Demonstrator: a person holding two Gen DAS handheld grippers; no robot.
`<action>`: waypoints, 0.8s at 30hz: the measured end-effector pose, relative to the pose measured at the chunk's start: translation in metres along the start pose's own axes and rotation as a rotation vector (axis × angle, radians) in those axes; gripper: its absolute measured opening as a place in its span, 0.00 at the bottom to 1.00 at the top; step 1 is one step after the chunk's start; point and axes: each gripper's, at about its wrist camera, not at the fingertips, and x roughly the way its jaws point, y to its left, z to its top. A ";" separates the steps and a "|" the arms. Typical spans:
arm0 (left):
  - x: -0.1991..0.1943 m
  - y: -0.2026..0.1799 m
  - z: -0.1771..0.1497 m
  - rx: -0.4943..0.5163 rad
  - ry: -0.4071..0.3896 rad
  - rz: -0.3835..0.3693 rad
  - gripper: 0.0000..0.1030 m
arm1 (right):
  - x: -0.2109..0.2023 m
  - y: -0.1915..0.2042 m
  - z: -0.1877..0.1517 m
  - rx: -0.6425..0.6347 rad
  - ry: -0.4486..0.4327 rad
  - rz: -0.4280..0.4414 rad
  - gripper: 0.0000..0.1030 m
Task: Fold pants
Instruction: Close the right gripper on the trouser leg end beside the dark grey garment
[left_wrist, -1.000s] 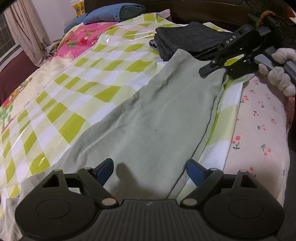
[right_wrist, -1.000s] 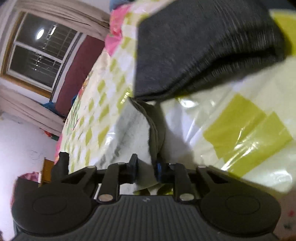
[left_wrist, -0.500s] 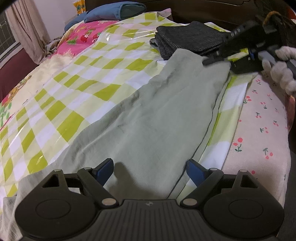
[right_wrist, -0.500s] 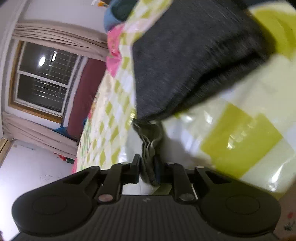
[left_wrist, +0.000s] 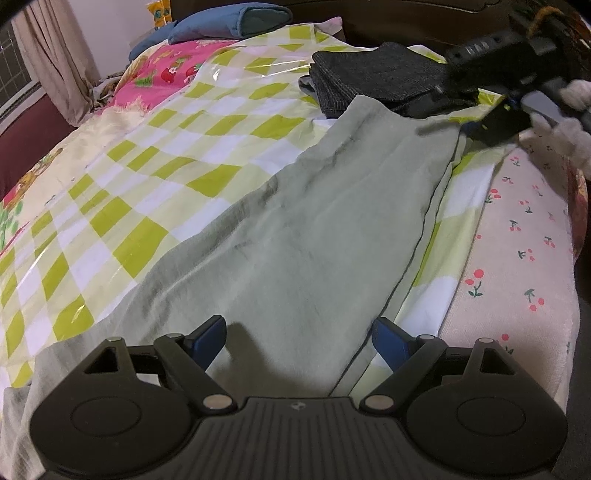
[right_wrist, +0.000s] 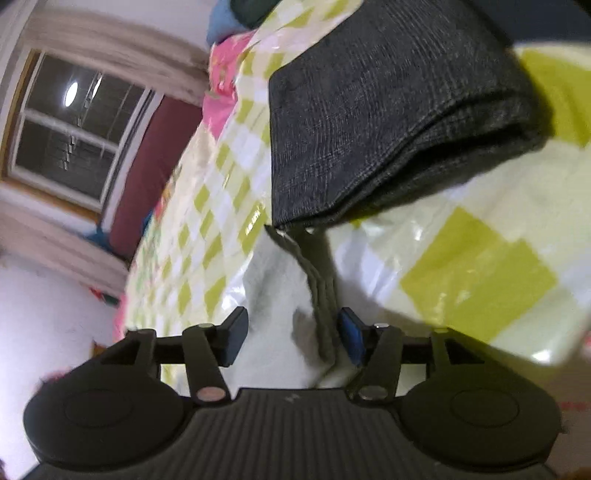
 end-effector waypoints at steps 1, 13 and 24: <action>-0.001 0.000 0.000 -0.002 -0.003 0.001 0.97 | -0.005 -0.002 -0.003 0.011 0.001 -0.016 0.48; 0.000 0.004 -0.006 -0.021 -0.003 -0.013 0.97 | -0.030 0.004 -0.040 0.096 -0.052 0.011 0.55; -0.002 0.004 -0.008 -0.026 -0.011 -0.014 0.97 | -0.010 0.013 -0.028 0.054 -0.073 -0.060 0.55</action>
